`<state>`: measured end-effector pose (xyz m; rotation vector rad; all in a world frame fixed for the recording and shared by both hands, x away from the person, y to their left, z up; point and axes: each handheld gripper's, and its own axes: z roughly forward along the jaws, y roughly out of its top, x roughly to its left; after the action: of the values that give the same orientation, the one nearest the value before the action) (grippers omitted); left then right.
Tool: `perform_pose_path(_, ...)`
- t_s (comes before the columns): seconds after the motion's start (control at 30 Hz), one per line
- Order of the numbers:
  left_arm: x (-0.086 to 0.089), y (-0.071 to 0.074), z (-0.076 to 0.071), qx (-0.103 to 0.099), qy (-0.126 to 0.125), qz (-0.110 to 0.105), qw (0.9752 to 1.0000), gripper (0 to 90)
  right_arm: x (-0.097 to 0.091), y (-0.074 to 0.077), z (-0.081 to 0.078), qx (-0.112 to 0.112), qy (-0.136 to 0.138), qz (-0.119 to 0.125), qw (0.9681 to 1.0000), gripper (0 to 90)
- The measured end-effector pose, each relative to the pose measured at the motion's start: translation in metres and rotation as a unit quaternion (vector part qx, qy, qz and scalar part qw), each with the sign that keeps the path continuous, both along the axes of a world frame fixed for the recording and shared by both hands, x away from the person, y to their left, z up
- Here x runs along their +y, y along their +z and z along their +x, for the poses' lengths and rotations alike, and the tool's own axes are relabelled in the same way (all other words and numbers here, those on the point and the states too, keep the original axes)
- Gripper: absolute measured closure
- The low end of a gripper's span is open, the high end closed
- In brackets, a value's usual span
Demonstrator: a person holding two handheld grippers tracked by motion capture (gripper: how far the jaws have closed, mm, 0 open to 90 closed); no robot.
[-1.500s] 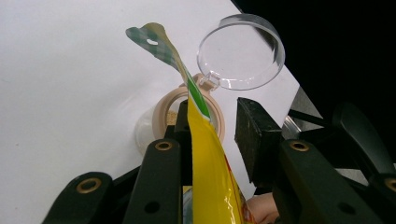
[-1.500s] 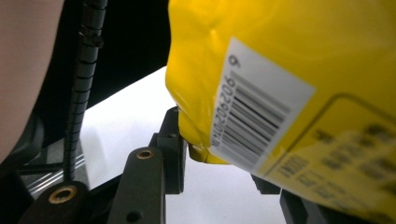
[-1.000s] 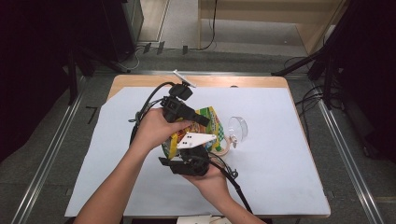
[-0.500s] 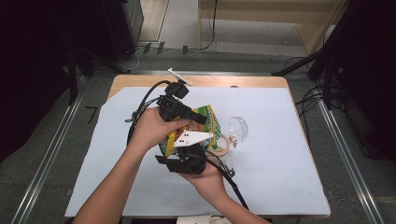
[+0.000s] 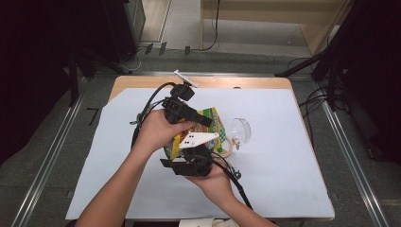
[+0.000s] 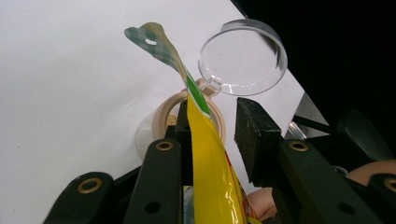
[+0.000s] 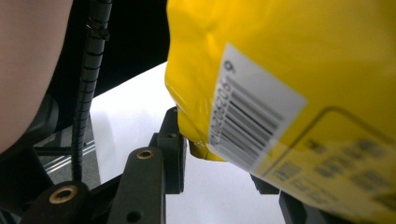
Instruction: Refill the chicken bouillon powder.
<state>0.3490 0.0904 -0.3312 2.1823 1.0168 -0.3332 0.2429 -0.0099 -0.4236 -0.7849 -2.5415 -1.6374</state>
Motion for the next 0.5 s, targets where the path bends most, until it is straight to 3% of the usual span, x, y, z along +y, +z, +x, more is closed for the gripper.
perform_pose_path(0.5, 0.0037, -0.0014, 0.004, 0.018, 0.0, -0.006, 0.9998, 71.4, 0.0022, 0.0014, -0.0021, 0.0, -0.001, 0.0, 1.0, 64.3)
